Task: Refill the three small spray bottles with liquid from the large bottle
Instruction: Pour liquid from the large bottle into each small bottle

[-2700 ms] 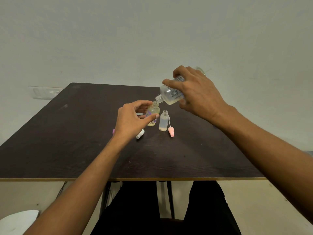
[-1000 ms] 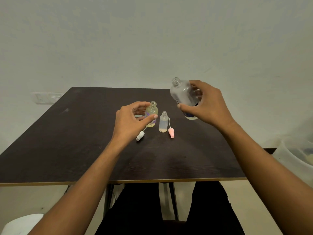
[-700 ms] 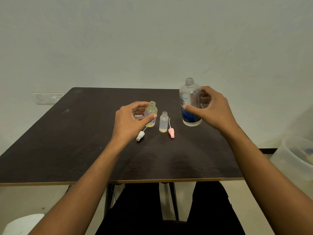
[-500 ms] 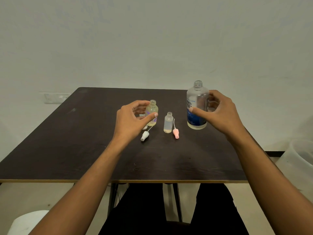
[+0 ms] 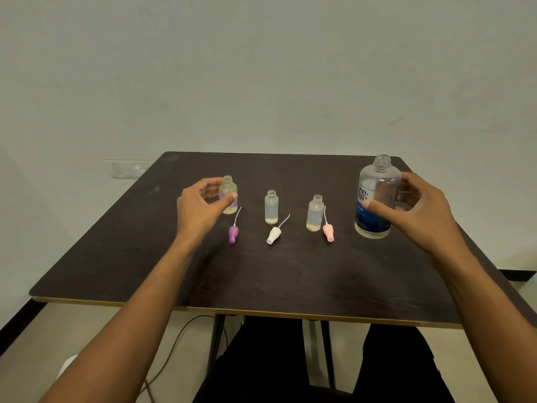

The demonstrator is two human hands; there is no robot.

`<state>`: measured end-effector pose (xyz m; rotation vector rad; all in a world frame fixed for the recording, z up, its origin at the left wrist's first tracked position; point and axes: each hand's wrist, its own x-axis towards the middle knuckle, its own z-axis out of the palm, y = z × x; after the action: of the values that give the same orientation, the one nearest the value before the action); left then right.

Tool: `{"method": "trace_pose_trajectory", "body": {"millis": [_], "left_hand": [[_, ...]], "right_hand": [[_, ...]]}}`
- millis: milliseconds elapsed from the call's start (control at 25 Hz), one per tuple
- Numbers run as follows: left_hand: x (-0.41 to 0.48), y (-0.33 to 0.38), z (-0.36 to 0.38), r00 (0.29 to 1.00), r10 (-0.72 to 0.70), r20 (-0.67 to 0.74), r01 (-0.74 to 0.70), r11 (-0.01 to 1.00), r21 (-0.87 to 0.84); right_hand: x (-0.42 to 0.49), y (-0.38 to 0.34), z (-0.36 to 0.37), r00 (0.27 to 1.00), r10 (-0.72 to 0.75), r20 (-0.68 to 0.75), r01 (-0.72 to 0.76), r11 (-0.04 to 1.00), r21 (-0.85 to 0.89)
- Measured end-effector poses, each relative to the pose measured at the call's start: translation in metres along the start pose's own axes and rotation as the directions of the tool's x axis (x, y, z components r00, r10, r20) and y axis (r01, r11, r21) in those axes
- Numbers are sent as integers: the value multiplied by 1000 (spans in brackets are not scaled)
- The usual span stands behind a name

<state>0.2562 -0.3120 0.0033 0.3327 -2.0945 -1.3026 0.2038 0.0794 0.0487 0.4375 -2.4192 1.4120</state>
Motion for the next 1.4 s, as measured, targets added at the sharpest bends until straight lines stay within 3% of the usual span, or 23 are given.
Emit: {"method": "trace_pose_trajectory", "body": {"millis": [720, 1400], "left_hand": [[-4, -40, 3, 995, -101, -1, 101, 991, 89], [-12, -32, 0, 999, -38, -1, 37, 968, 248]], "right_hand": [[-11, 13, -5, 1000, 1, -16, -1, 1000, -24], [-15, 24, -10, 999, 22, -30, -22, 1000, -14]]}}
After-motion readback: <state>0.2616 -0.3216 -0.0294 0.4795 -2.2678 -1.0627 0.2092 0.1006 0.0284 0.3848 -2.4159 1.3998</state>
